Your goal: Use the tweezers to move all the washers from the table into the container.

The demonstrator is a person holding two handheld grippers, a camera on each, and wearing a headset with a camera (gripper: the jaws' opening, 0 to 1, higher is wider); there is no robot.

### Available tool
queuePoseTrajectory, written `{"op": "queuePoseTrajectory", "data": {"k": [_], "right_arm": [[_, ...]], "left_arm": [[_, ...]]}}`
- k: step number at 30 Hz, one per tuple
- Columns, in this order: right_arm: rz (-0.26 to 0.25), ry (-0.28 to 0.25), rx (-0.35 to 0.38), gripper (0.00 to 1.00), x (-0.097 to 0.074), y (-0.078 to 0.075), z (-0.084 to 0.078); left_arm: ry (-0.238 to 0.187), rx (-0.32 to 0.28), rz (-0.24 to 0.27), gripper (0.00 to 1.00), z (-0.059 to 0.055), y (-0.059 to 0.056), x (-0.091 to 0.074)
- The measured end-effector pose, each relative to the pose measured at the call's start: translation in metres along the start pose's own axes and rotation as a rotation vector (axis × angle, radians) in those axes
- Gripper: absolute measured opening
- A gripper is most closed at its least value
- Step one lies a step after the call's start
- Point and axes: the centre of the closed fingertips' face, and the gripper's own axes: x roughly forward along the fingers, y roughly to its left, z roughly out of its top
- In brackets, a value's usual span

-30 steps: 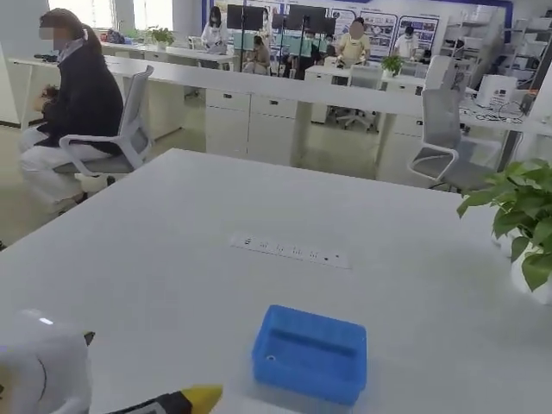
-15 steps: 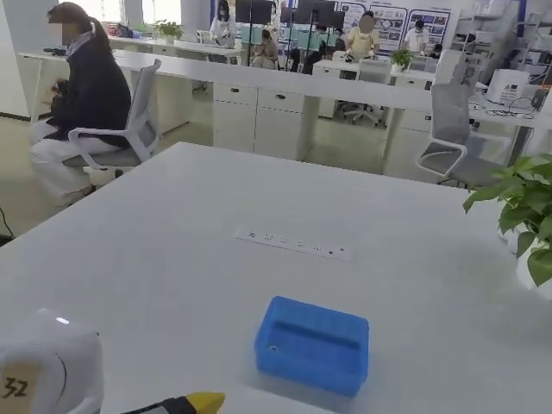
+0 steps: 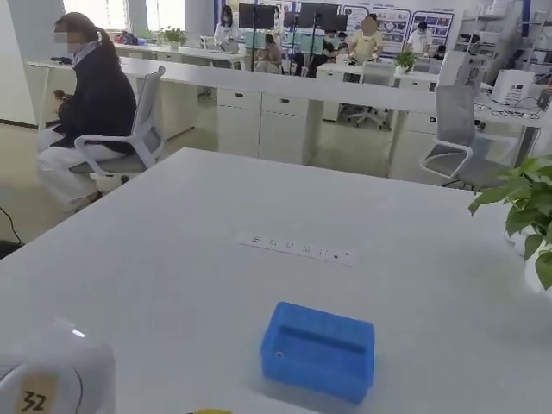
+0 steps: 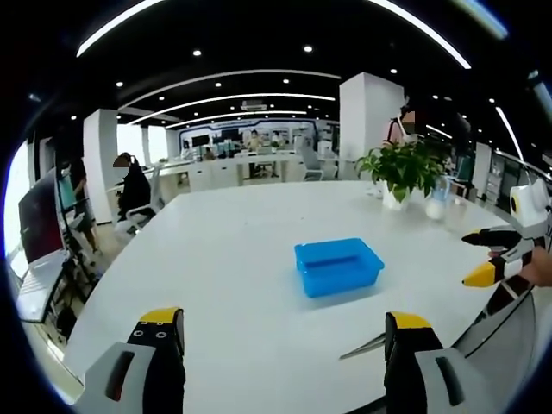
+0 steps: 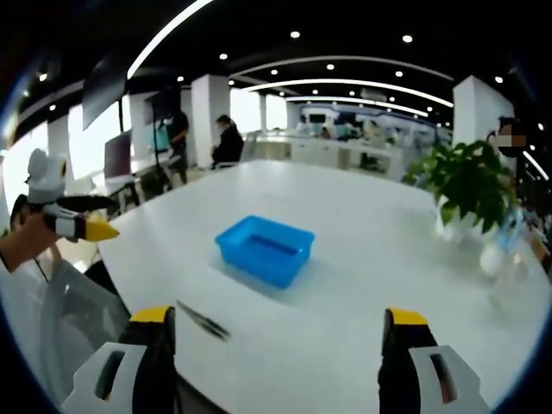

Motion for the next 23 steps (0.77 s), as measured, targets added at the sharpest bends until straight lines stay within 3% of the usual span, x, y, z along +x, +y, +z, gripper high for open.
{"op": "queuePoseTrajectory", "data": {"k": [7,12,17,23], "right_arm": [[-0.012,-0.003,0.010,0.99,-0.001,-0.002,0.000],[-0.014,0.006,0.017,0.99,-0.001,-0.003,-0.006],[-0.013,0.023,0.003,0.99,0.001,-0.006,-0.010],[-0.014,0.029,-0.004,0.99,0.003,-0.007,-0.013]], "left_arm": [[0.016,0.015,-0.007,0.99,-0.003,0.001,0.001],[0.001,0.032,-0.002,0.99,-0.002,-0.001,0.002],[-0.010,0.008,0.006,0.99,-0.003,0.000,0.004],[0.006,0.007,0.017,0.99,-0.006,0.002,0.003]]}}
